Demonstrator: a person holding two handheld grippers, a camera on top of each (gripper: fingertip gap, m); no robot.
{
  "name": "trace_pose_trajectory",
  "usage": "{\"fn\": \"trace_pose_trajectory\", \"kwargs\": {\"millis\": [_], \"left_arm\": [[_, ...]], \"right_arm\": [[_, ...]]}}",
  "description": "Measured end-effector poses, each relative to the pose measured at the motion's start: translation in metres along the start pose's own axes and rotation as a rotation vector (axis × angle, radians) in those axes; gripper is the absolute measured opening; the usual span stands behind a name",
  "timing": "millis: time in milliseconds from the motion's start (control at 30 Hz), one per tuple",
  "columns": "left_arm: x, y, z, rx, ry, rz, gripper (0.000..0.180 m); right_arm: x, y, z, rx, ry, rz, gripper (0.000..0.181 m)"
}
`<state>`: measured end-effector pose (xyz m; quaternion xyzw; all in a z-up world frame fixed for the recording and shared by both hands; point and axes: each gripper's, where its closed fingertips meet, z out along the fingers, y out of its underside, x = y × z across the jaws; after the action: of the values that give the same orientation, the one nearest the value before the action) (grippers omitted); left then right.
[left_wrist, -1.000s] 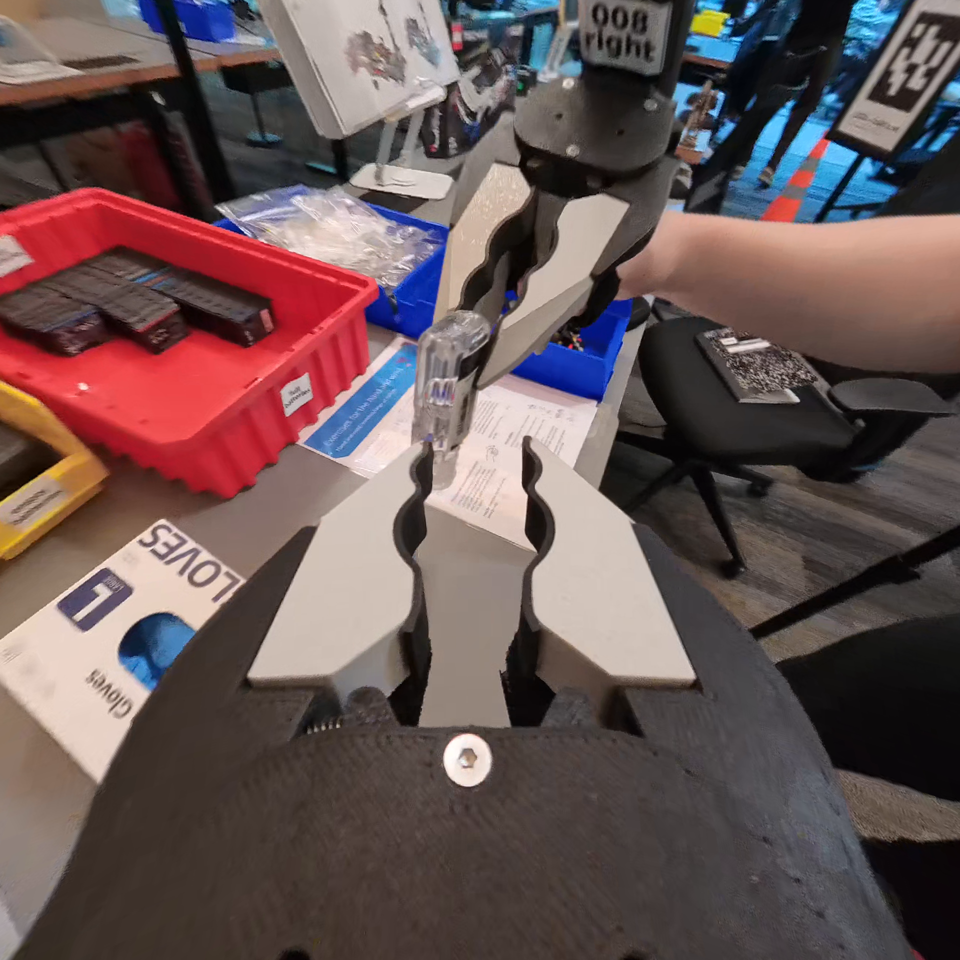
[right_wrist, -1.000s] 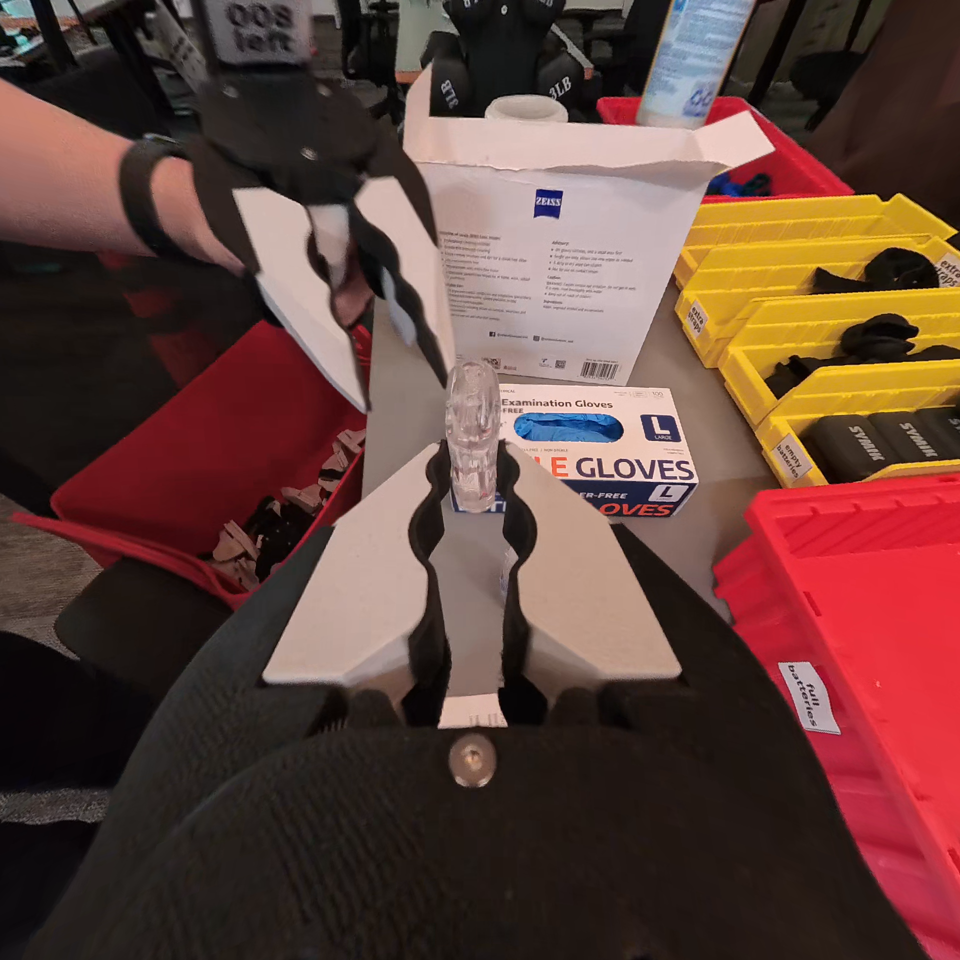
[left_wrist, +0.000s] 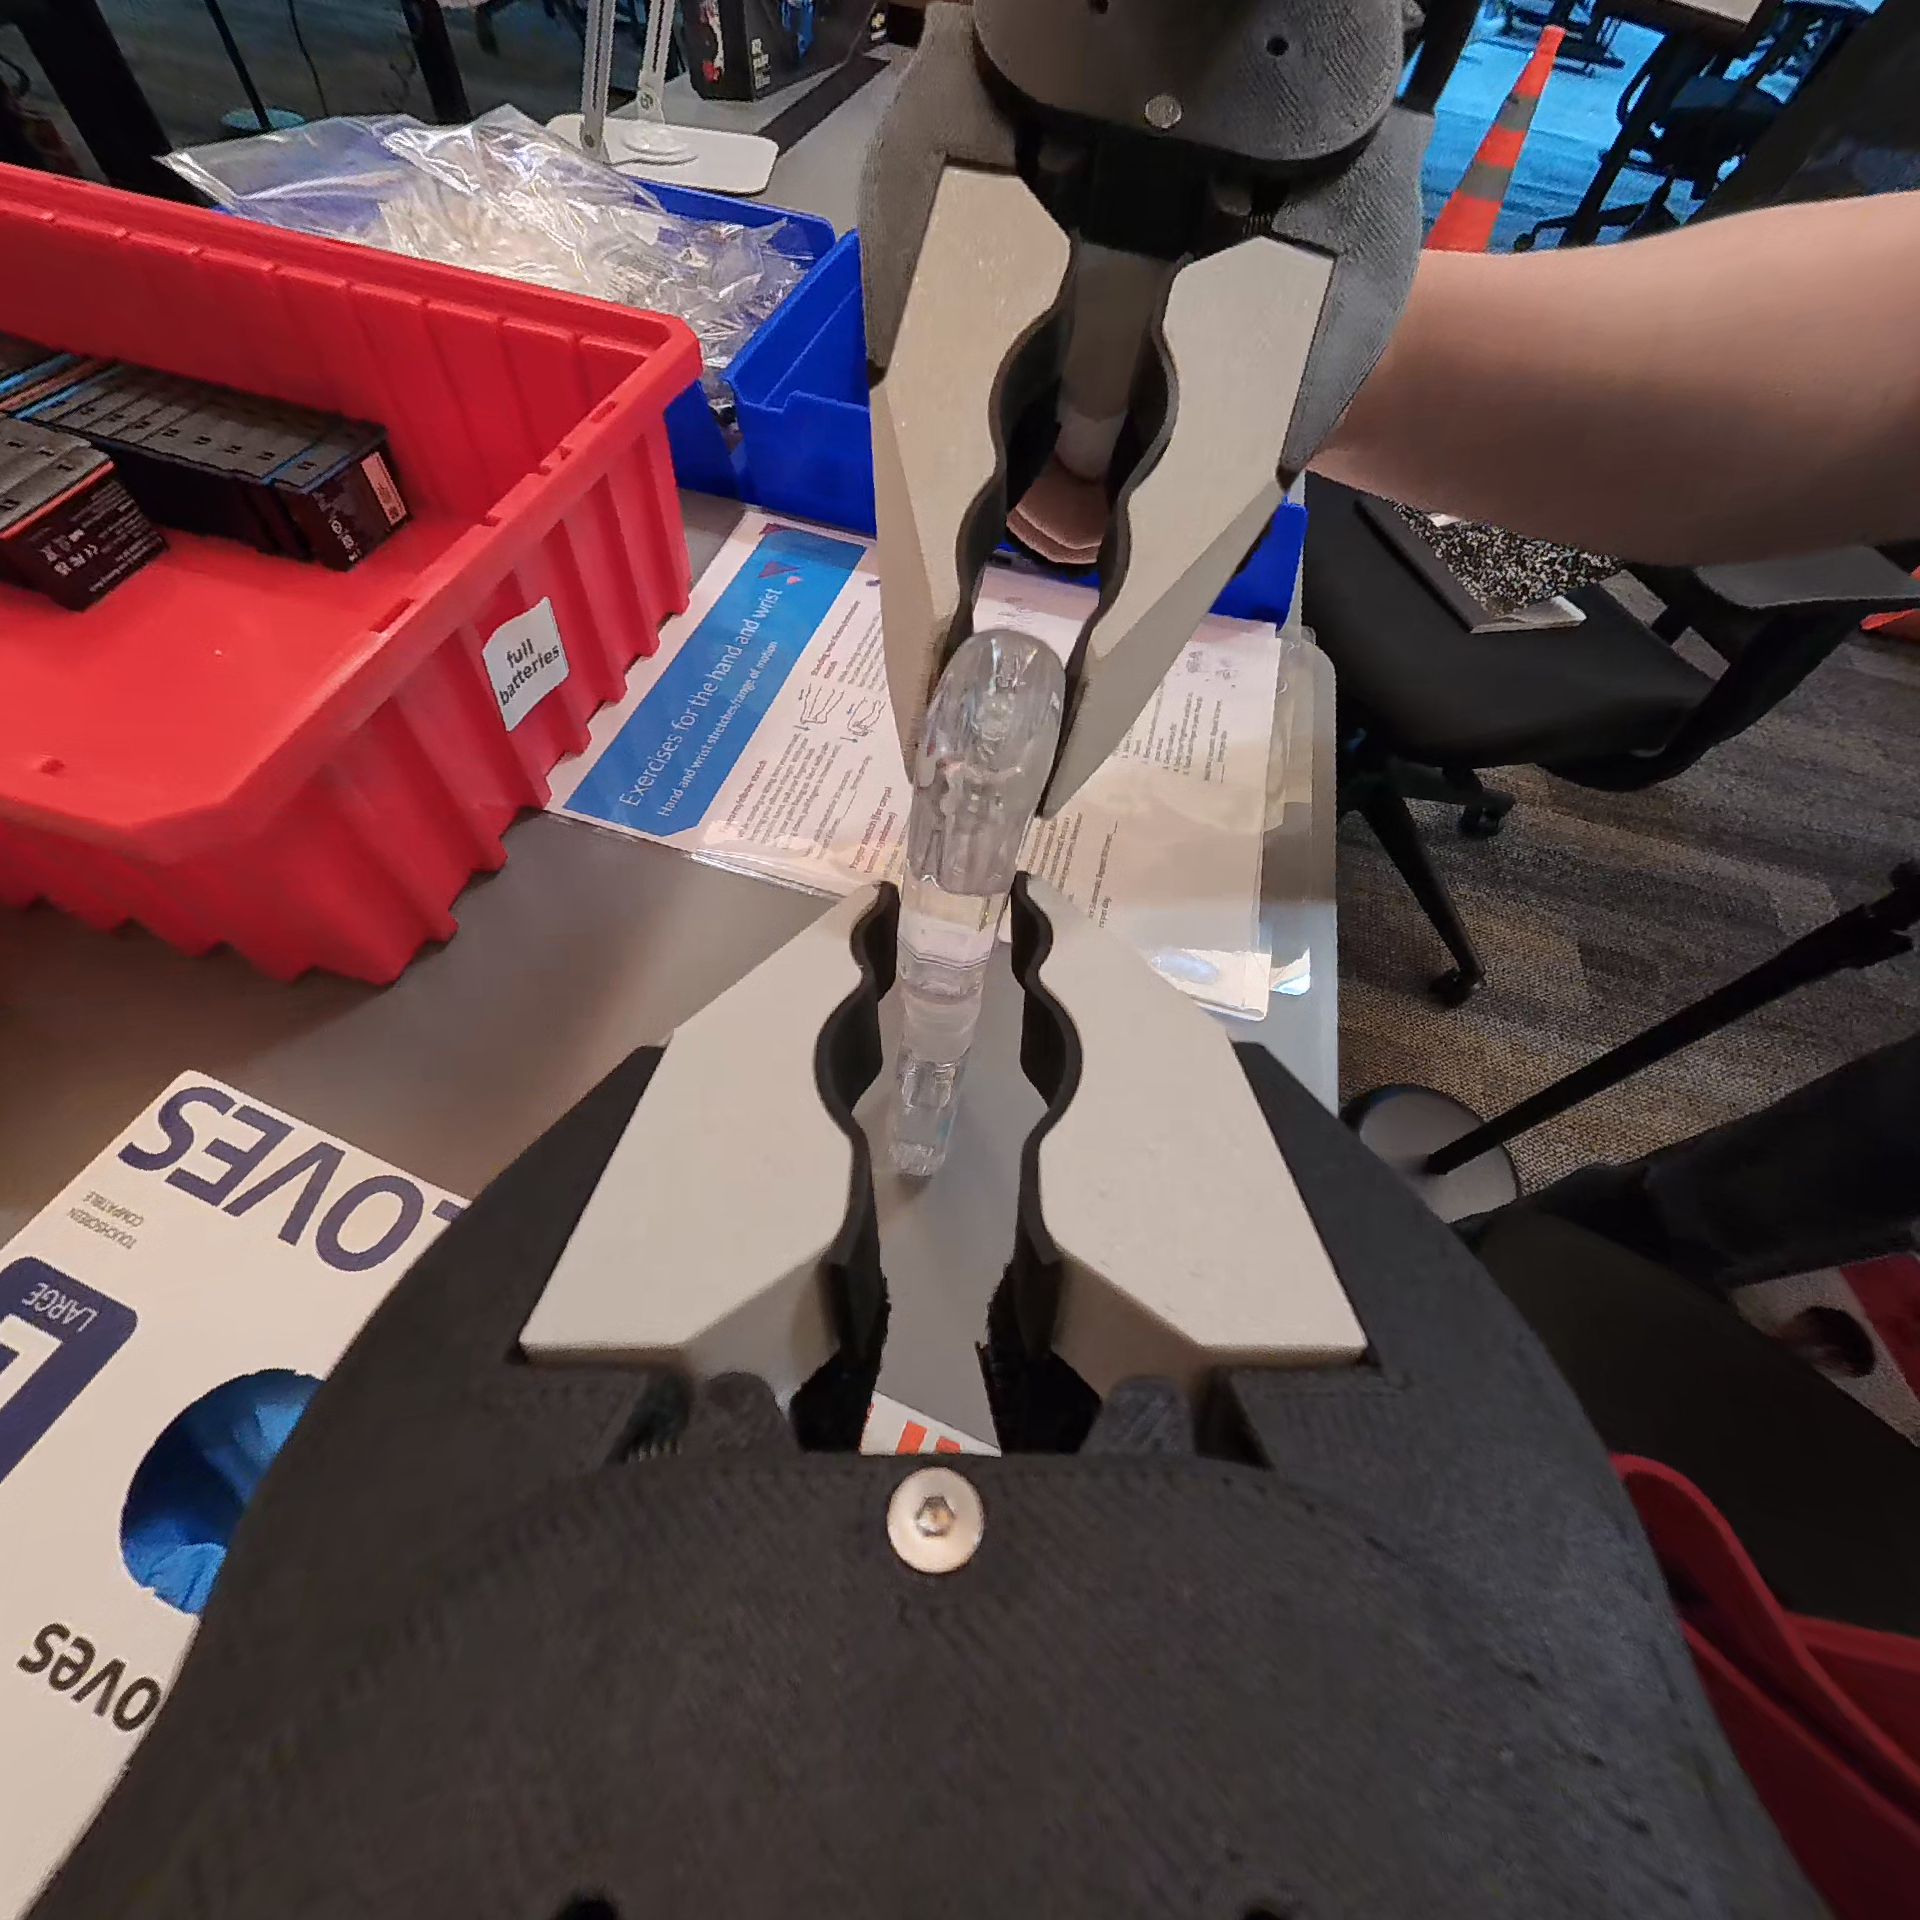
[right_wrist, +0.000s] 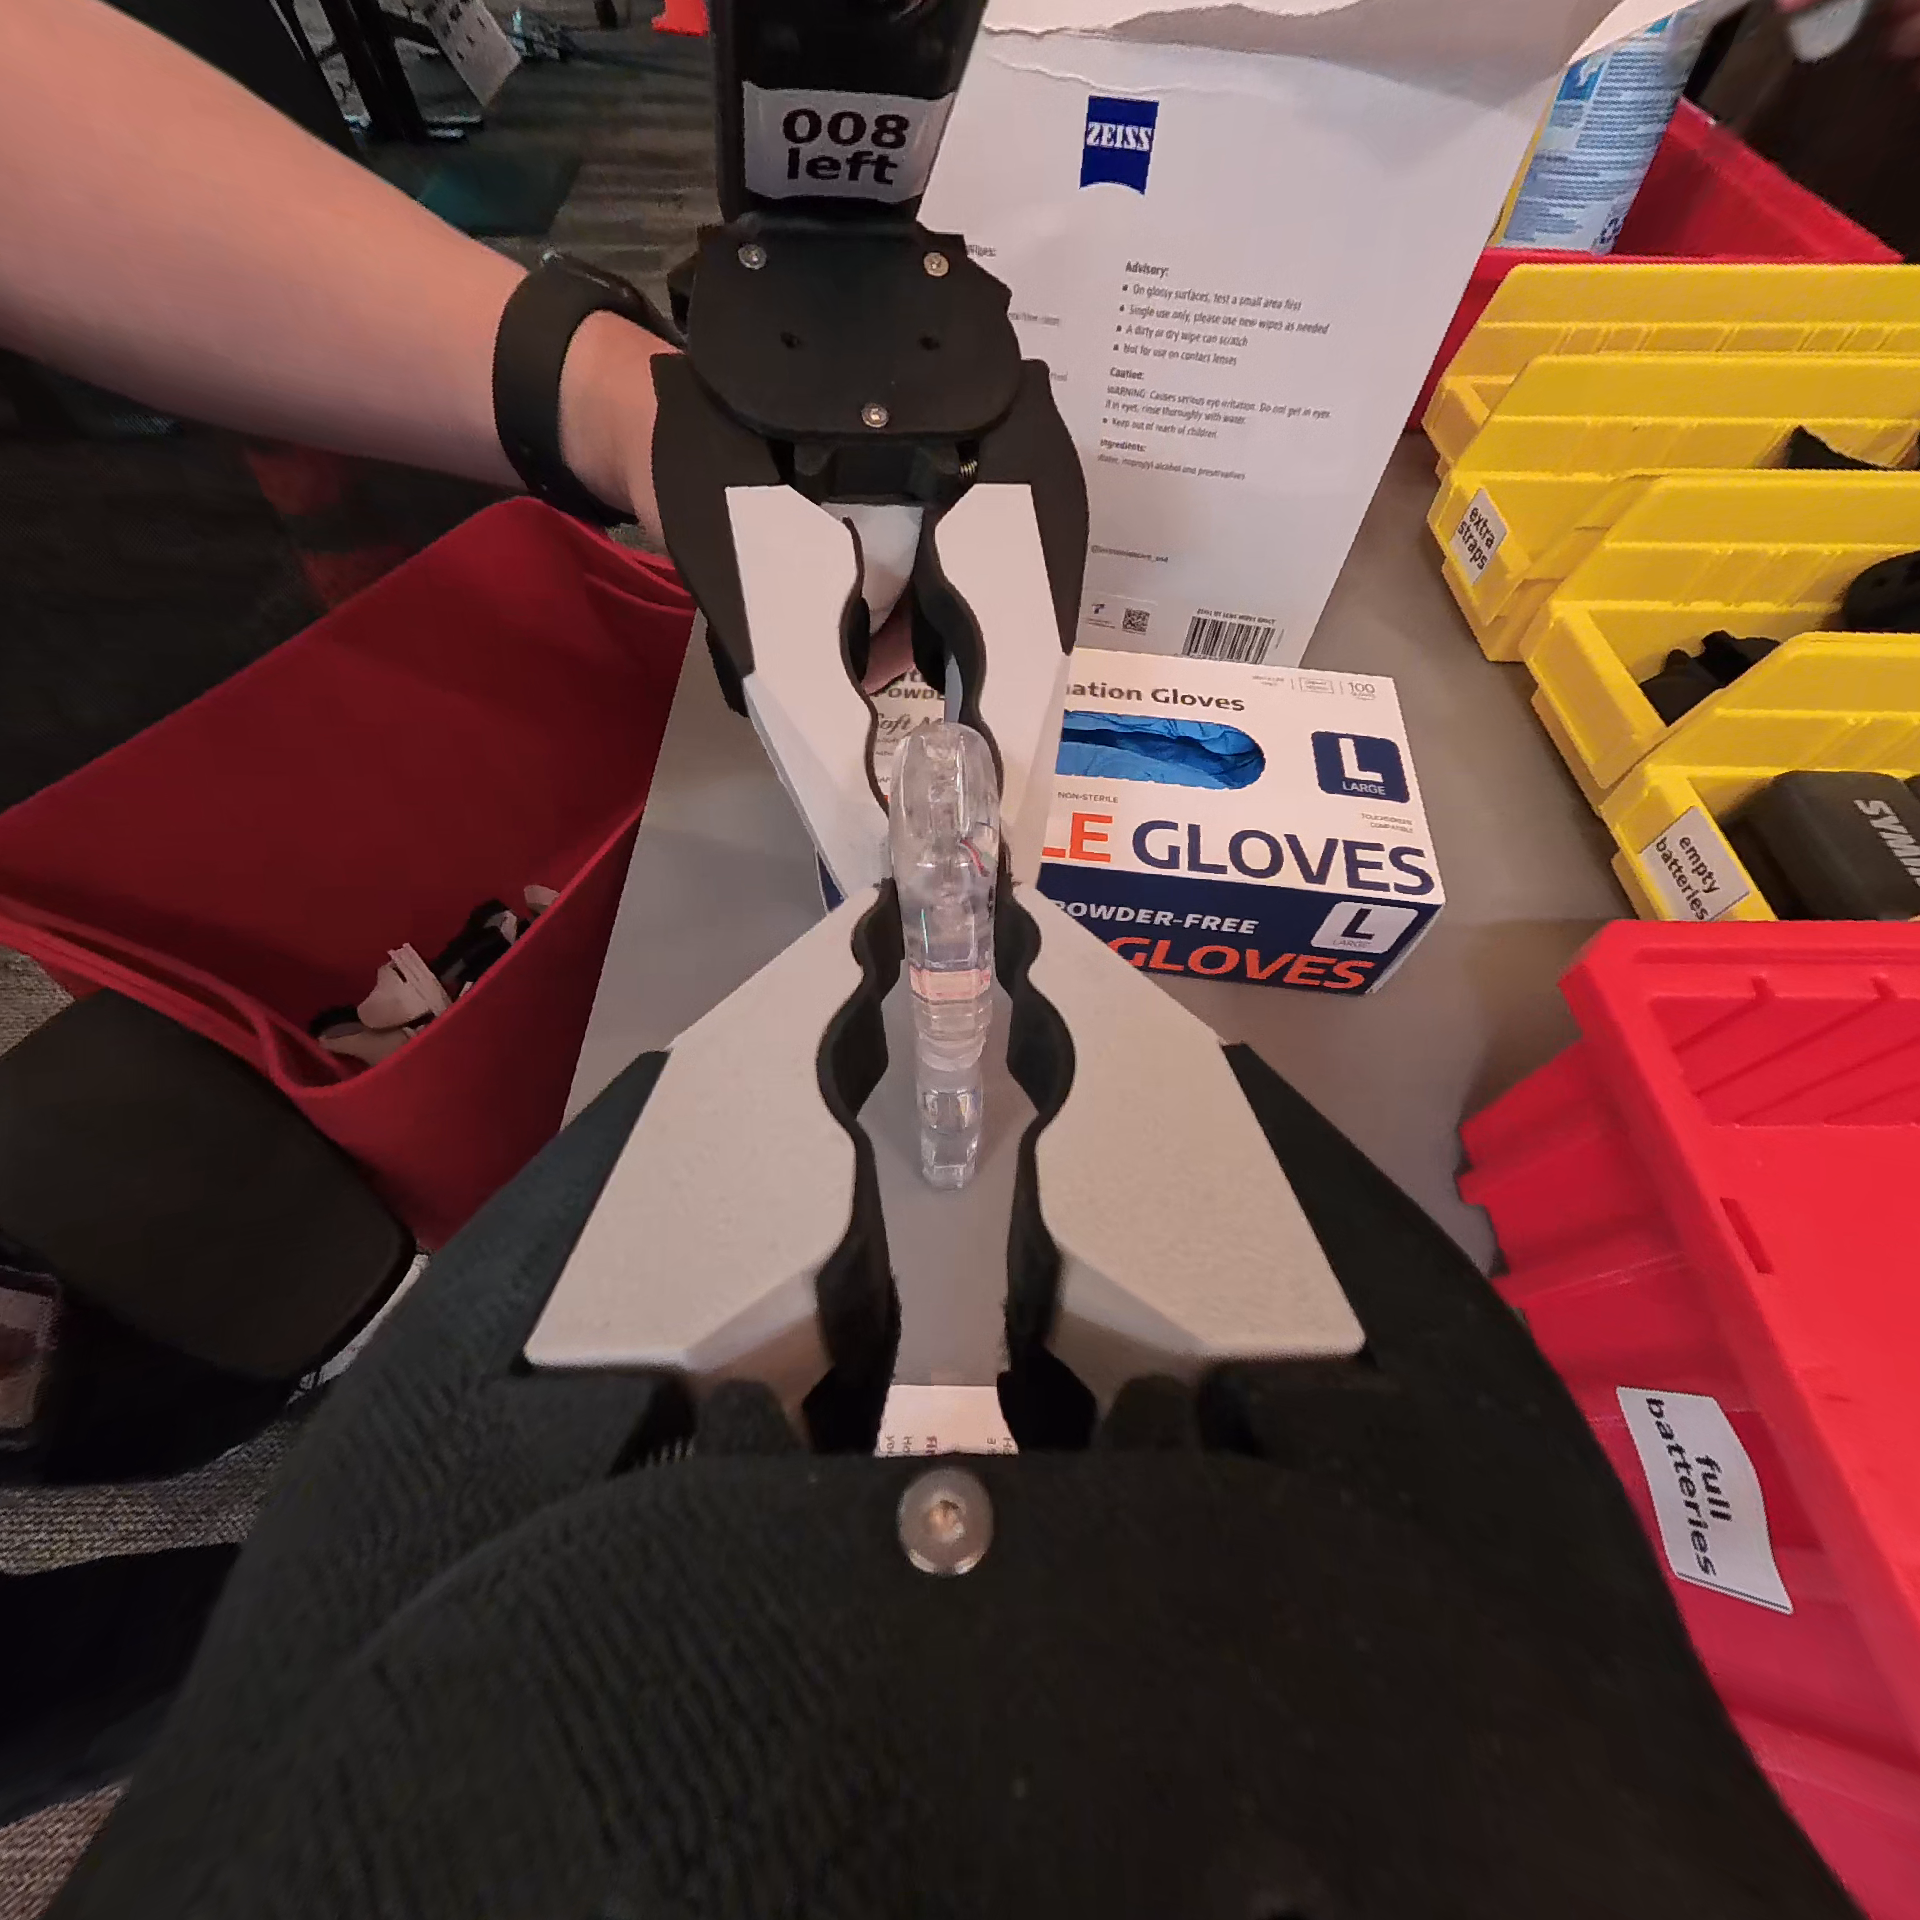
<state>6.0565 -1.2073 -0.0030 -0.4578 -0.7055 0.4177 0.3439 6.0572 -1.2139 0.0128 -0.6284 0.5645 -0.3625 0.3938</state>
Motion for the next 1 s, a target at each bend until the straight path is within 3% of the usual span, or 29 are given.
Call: {"fn": "trace_pose_trajectory", "kwargs": {"millis": [1000], "left_arm": [[-0.0009,0.0019,0.001,-0.026,-0.008,0.022,0.019]], "right_arm": [[0.0026,-0.0012,0.0009,0.082,-0.011,0.024,0.018]]}}
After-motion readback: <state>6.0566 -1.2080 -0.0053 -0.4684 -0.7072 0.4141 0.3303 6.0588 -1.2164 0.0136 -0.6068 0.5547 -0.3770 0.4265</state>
